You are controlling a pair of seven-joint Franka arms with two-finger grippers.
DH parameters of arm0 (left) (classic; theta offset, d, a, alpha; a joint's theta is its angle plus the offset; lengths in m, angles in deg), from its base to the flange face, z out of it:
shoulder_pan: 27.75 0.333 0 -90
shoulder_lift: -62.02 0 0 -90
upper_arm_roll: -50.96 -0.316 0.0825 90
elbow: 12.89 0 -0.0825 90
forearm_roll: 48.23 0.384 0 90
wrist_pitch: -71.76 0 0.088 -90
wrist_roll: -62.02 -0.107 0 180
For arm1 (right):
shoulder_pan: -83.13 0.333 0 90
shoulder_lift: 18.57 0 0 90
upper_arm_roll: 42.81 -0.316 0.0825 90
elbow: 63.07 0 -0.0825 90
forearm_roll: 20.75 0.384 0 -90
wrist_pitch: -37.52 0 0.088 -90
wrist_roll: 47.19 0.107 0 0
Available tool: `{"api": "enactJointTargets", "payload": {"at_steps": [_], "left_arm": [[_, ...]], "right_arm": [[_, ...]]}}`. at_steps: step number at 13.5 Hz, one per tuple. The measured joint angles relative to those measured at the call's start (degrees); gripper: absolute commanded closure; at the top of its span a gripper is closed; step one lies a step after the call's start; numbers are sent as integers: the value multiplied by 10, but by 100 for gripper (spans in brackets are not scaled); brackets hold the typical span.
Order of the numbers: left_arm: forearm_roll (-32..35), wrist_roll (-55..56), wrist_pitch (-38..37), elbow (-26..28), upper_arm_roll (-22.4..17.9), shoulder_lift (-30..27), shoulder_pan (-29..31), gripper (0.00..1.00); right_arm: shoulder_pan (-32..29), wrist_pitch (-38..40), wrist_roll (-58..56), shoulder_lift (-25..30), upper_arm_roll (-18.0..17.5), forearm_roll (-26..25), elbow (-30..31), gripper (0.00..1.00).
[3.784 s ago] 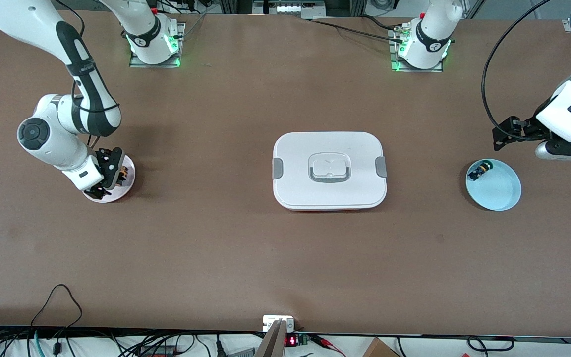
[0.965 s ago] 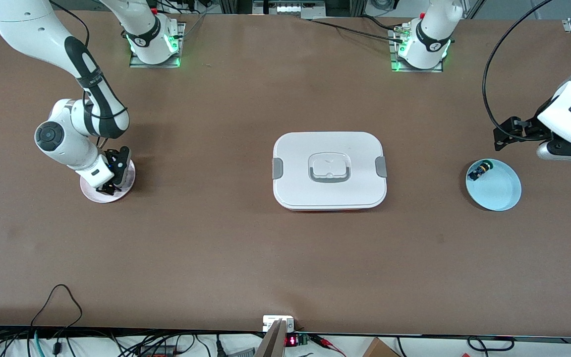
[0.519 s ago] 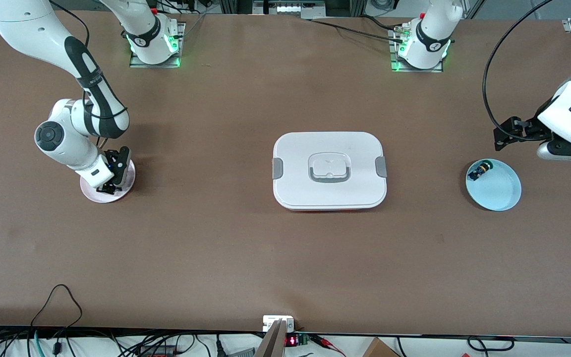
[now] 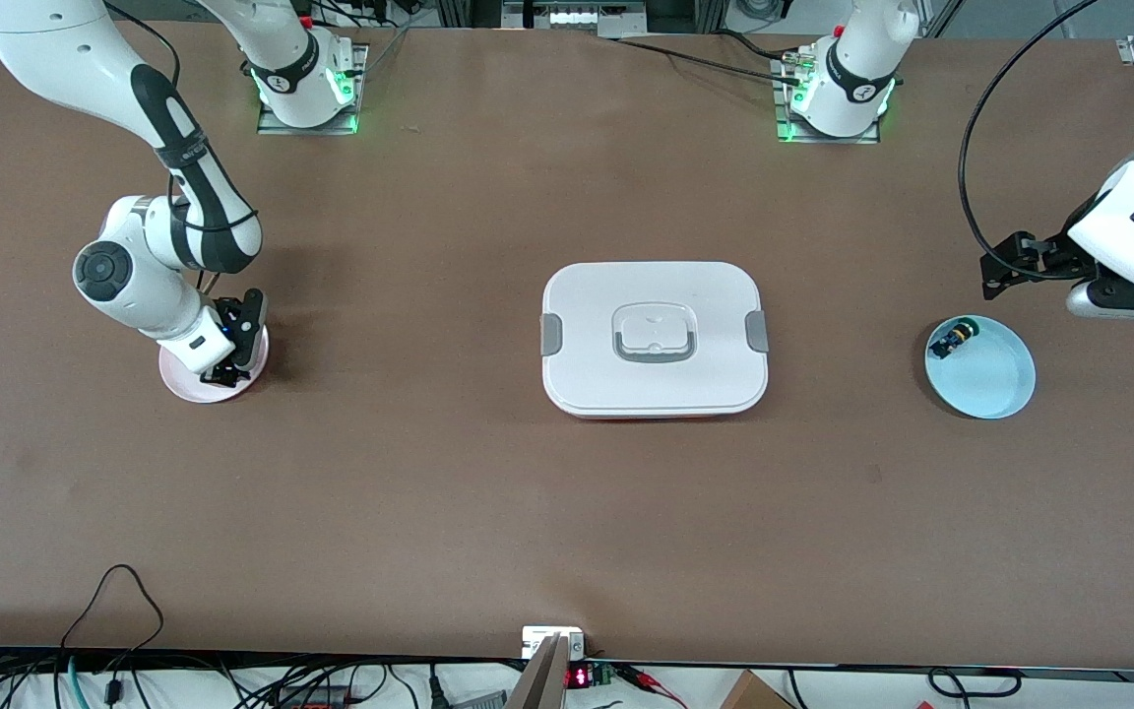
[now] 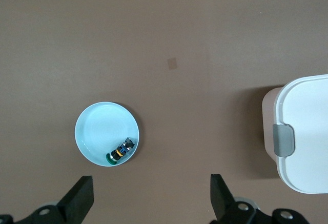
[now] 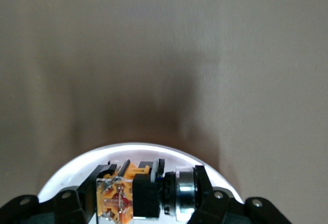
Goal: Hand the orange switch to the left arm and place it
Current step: 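Lift the orange switch and carry it over the white box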
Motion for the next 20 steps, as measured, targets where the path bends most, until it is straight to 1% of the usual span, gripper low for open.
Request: {"api": "enactJointTargets", "payload": {"at_steps": [2, 4, 6, 8, 10, 13, 16, 20], "left_arm": [[0, 0, 0, 0, 0, 0, 0, 0], [0, 0, 0, 0, 0, 0, 0, 0], [0, 0, 0, 0, 0, 0, 0, 0], [0, 0, 0, 0, 0, 0, 1, 0], [0, 0, 0, 0, -1, 0, 1, 0], [0, 0, 0, 0, -1, 0, 1, 0], [0, 0, 0, 0, -1, 0, 1, 0], [0, 0, 0, 0, -1, 0, 1, 0]], "right_arm": [[0, 57, 0, 11, -20, 11, -28, 99], [0, 139, 0, 18, -46, 46, -78, 99], [1, 213, 1, 21, -71, 103, -128, 99], [1, 261, 1, 21, -93, 178, -172, 99], [1, 283, 4, 19, -114, 246, -209, 99], [2, 287, 37, 18, -151, 315, -240, 98], [9, 288, 40, 17, -168, 435, -256, 98], [37, 288, 42, 16, -183, 594, -274, 98]]}}
